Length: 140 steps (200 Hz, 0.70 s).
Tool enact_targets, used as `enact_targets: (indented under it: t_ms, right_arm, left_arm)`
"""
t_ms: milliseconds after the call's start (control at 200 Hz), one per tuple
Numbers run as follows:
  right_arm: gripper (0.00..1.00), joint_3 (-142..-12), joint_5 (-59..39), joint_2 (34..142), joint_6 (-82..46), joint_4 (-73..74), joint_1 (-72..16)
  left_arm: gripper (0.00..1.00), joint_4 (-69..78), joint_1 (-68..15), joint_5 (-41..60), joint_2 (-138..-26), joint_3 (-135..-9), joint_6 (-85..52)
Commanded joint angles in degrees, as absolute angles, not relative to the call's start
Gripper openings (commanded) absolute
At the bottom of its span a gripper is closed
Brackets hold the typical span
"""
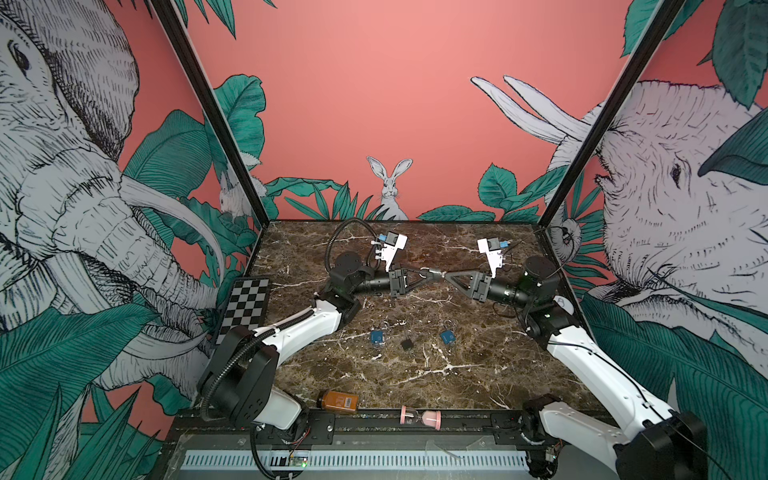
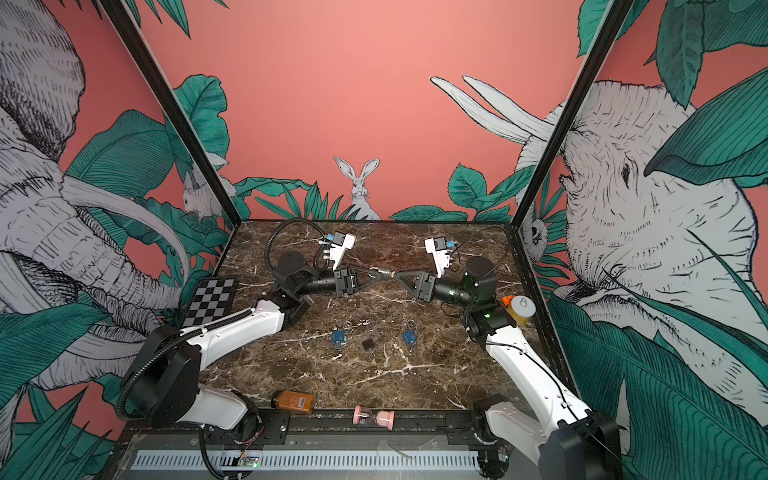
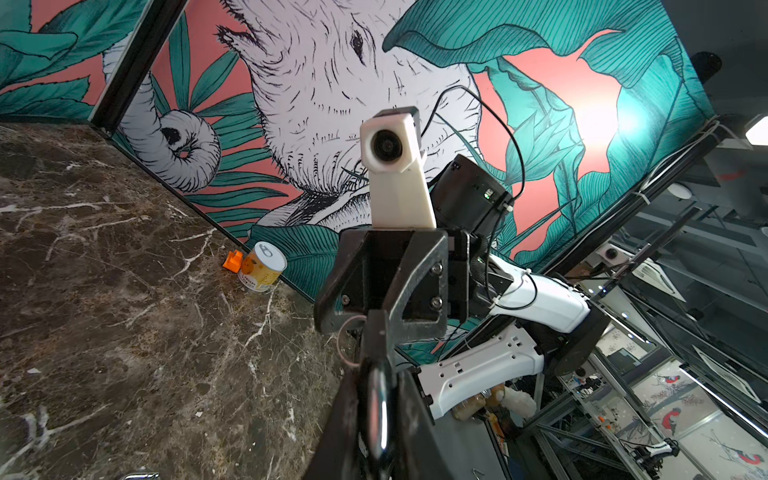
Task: Lock with the key
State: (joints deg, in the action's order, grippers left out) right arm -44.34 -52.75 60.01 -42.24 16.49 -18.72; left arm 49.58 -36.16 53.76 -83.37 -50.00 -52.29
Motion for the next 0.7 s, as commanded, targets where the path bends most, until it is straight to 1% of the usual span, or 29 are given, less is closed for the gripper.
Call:
enact_targets:
  t_ms: [0, 90, 150, 185, 310, 545, 695]
  right_arm:
    - [0.29, -43.94, -54.29, 59.06, -43.00, 21.60, -18.72]
    - [0.27, -44.17, -54.84, 59.32, -42.98, 21.49, -18.72]
    - [0.22, -44.21, -54.92, 59.41, -43.07, 21.65, -18.72]
    - [0.22, -44.21, -55.11, 59.49, -43.13, 21.70, -18.72]
    - [0.21, -44.05, -55.97, 59.50, -43.43, 22.68, -18.85]
    - [0.25, -44.21, -57.33, 60.12, -43.60, 22.85, -19.06]
    - [0.25, -43.87, -57.76, 60.51, -43.25, 22.17, -19.07]
  left_arm:
    - [0.00, 54.01, -36.12, 55.20, -83.06, -50.01, -53.47]
    - [0.00, 54.35, -36.22, 55.38, -83.28, -50.23, -54.01]
    - [0.00, 54.58, -36.18, 55.71, -83.42, -50.36, -54.23]
    - [0.00, 54.58, -36.16, 55.47, -83.49, -50.32, -54.32]
    - [0.00, 54.82, -36.44, 55.73, -83.77, -50.46, -54.62]
    - [0.00, 56.07, -36.56, 55.85, -84.47, -50.55, -55.72]
    - [0.00, 56.17, -36.56, 55.71, -84.50, -50.58, -55.93]
